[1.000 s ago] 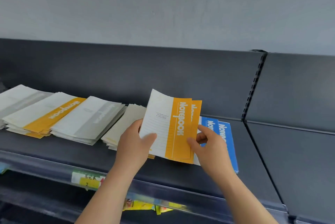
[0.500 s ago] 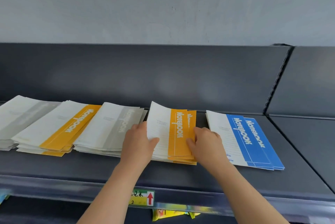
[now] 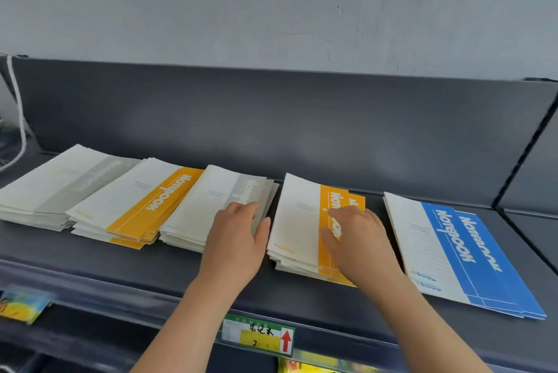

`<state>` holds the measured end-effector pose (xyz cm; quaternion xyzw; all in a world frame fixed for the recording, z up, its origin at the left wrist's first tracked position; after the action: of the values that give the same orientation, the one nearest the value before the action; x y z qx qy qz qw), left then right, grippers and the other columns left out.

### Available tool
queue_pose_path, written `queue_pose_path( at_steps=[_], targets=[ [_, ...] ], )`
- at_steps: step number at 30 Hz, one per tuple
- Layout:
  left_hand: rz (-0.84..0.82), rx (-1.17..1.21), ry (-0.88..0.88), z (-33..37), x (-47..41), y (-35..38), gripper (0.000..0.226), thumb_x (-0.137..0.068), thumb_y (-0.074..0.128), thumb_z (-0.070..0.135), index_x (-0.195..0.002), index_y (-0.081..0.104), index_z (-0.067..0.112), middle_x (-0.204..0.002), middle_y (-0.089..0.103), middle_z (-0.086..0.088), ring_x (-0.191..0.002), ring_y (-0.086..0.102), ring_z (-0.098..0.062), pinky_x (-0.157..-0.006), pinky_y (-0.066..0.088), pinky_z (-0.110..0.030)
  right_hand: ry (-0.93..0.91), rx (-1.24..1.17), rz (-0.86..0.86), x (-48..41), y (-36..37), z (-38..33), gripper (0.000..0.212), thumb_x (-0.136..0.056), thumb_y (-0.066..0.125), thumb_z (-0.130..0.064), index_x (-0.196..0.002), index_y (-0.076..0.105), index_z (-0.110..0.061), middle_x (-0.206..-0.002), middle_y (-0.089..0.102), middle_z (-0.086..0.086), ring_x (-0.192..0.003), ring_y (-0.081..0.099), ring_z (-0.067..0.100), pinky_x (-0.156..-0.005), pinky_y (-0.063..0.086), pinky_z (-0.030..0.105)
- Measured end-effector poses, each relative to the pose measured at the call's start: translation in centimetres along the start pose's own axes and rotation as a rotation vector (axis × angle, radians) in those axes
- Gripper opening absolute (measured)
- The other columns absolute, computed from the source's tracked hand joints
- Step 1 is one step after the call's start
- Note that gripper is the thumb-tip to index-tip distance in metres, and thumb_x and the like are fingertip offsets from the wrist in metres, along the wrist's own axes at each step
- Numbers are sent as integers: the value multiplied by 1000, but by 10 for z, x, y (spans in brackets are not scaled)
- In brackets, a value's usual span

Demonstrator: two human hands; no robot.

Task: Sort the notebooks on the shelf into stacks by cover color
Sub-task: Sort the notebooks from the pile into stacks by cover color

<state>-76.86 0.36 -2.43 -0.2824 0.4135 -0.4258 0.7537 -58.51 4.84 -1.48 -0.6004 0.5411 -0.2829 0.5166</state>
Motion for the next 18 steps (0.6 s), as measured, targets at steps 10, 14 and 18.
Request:
queue_pose_path(
  at_steps=[10, 14, 18],
  targets=[
    [91, -19, -75, -97, -27, -64, 35, -97, 46, 34, -127, 56, 20, -120, 59, 2, -107, 47, -16, -87, 42, -28, -124, -78, 49, -25, 23, -108, 24, -94, 47, -29, -110, 62, -20, -111, 62, -3, -103, 51, 17, -107, 32, 32],
    [74, -108, -56, -146, -47, -96, 37, -96, 48, 34, -128, 56, 18, -124, 58, -2, -111, 48, -22, -92, 42, -34, -101, -129, 61, -39, 44, -162, 39, -96, 46, -35, -132, 52, -23, -134, 54, -6, -123, 46, 14, -113, 26, 30],
    [21, -124, -57, -196, -67, -117, 42, -95, 50, 34, -135, 50, 19, -137, 50, 1, -124, 42, -20, -101, 37, -33, -95, -145, 22, -49, 73, -213, 39, -96, 45, -39, -133, 51, -27, -137, 51, -9, -123, 47, 9, -116, 22, 32]
  ],
)
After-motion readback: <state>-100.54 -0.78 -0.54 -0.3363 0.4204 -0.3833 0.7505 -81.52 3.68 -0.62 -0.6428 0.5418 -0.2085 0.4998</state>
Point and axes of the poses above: each hand's wrist, its own x-axis away from the middle knuckle, its own y-axis out of the palm, z = x × y, the point moved 8 cm from there along -x, towards the middle knuckle
